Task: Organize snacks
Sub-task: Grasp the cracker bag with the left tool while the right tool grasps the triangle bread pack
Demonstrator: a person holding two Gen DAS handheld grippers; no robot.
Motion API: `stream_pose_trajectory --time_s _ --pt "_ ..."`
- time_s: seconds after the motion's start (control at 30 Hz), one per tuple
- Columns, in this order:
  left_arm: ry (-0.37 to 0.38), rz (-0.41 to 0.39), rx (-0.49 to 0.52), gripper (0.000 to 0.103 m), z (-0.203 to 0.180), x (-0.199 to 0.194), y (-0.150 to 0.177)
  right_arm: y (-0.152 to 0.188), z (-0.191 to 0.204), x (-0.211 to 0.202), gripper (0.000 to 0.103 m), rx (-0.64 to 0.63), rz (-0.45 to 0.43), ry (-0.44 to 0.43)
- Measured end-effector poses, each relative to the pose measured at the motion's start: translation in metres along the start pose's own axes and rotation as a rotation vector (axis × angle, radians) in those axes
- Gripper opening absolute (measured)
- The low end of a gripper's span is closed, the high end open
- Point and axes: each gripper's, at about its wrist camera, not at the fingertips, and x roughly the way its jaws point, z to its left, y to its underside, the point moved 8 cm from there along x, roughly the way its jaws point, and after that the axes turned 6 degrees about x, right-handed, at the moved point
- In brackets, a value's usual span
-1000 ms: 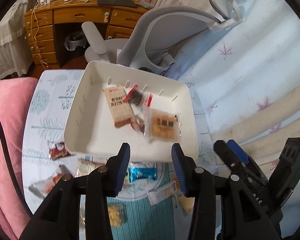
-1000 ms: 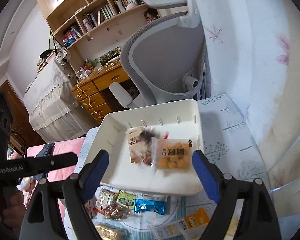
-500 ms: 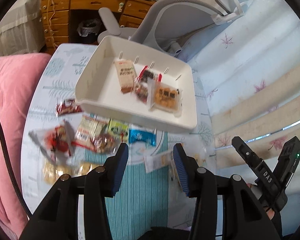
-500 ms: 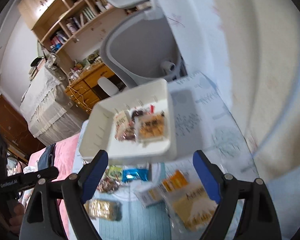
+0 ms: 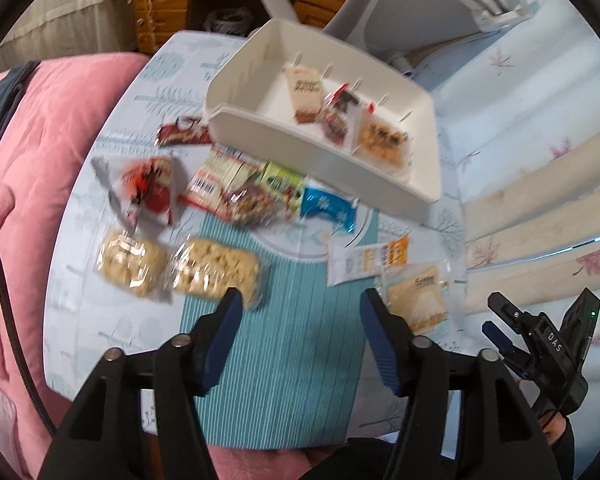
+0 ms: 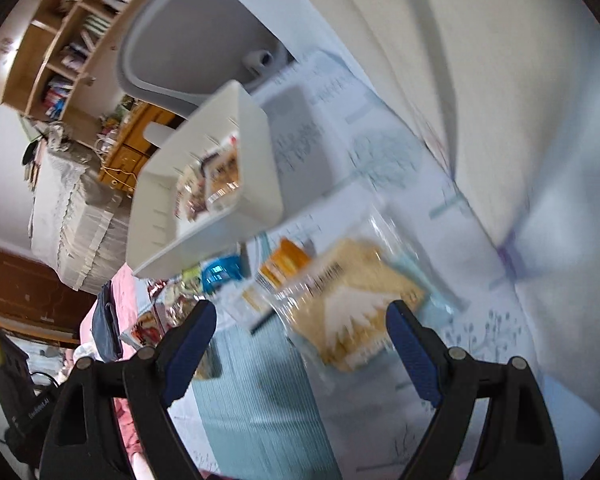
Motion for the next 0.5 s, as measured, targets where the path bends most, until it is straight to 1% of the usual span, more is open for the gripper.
stream_pose_trajectory --time_s 0.07,0.1,0.17,0.2,0.33,0.4,0.43,0.5 --pt "-0.015 0.018 -0.008 0.065 0.004 0.005 0.004 0.006 -0.008 0.005 0.087 0.036 0.031 0.005" --pt "-0.026 0.031 -0.011 0.068 0.006 0.009 0.007 0.01 -0.013 0.009 0.087 0.066 0.054 0.004" --pt "-0.043 0.05 -0.018 0.07 0.01 0.014 0.011 0.015 -0.022 0.016 0.087 0.122 0.089 -0.007" --pt "-0.047 0.058 -0.023 0.072 0.012 0.017 0.013 0.018 -0.029 0.021 0.087 0.172 0.114 -0.012" --pt "-0.061 0.084 -0.041 0.08 0.023 0.027 0.014 0.025 -0.047 0.033 0.088 0.317 0.168 -0.031" --pt "-0.076 0.101 -0.037 0.084 0.028 0.033 0.013 0.027 -0.055 0.039 0.091 0.387 0.184 -0.037" --pt "-0.084 0.112 -0.035 0.085 0.031 0.036 0.013 0.027 -0.057 0.04 0.095 0.41 0.185 -0.035" --pt "-0.1 0.135 -0.036 0.086 0.038 0.043 0.013 0.026 -0.063 0.042 0.097 0.473 0.183 -0.036"
